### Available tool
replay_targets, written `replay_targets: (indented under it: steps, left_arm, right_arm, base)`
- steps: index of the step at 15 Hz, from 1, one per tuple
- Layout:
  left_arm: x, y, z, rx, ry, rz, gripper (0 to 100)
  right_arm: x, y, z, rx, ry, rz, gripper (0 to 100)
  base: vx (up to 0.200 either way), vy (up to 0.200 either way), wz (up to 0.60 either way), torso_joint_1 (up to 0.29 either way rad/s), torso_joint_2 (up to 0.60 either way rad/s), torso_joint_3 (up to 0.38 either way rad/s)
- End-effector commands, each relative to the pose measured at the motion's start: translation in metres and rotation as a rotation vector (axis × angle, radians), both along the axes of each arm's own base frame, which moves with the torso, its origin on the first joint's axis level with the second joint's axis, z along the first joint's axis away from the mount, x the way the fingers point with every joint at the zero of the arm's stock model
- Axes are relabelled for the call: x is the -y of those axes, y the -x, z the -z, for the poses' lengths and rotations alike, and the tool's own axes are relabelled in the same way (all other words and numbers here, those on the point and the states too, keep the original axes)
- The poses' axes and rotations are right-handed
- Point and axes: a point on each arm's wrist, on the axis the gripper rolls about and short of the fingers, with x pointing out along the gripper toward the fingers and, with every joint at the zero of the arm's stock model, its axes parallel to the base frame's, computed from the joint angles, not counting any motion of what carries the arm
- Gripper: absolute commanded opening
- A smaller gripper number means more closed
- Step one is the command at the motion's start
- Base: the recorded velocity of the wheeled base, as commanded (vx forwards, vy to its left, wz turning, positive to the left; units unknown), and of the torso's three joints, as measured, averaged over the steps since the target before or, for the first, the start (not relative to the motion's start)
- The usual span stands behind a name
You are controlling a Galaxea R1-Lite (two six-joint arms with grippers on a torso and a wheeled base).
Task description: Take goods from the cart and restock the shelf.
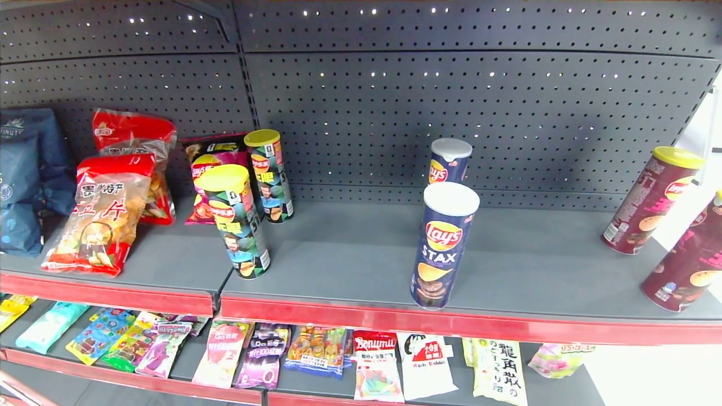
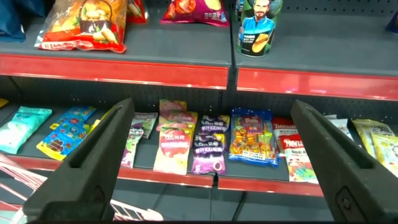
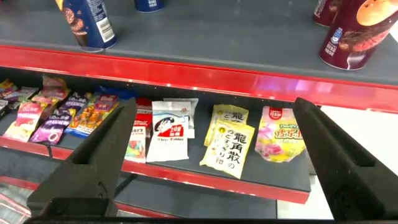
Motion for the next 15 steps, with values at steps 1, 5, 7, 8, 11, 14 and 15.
replay_targets:
  steps: [1, 5, 7, 8, 11, 14, 15]
  left_arm:
    - [0.0, -0.0001, -0.0001, -0.001, 0.001, -0.002, 100]
    - [0.0, -0.0001, -0.0001, -0.001, 0.0, 0.0, 100]
    - [0.0001, -0.0001, -0.0001, -0.001, 0.0, 0.002, 100]
    - [0.0001, -0.0001, -0.0001, -0.001, 0.0, 0.002, 100]
    - [0.0001, -0.0001, -0.0001, -0.001, 0.0, 0.002, 100]
    - [0.0001, -0.0001, -0.0001, -0.001, 0.0, 0.002, 100]
    - [0.0001, -0.0001, -0.0001, -0.001, 0.0, 0.003, 100]
  right_arm:
    - [-0.0001, -0.0005, 0.0001, -0.008, 0.002, -0.001, 100]
    - [-0.0001, -0.0005, -0.0001, -0.006, 0.001, -0.001, 100]
    - [-0.0001, -0.0005, -0.0001, -0.006, 0.001, -0.001, 100]
    - [-0.0001, -0.0005, -0.0001, -0.006, 0.001, -0.001, 100]
    - [-0.0001, -0.0005, -0.0001, -0.006, 0.001, -0.001, 100]
    - [-0.0001, -0.0005, -0.0001, -0.006, 0.001, -0.001, 100]
    - [-0.0001, -0.0005, -0.0001, -0.006, 0.001, -0.001, 100]
  base:
    - [0.0, 0.0, 0.0, 0.0, 0.0, 0.0]
    - [0.0, 0.0, 0.0, 0.0, 0.0, 0.0]
    - [0.0, 0.0, 0.0, 0.0, 0.0, 0.0]
    - [0.0, 0.0, -0.6, 0.007, 0.01, 0.002]
    - [0.0, 0.0, -0.6, -0.001, 0.0, 0.002]
    - [0.0, 0.0, -0.6, 0.009, 0.0, 0.001]
    - [0.0, 0.0, -0.6, -0.002, 0.0, 0.002]
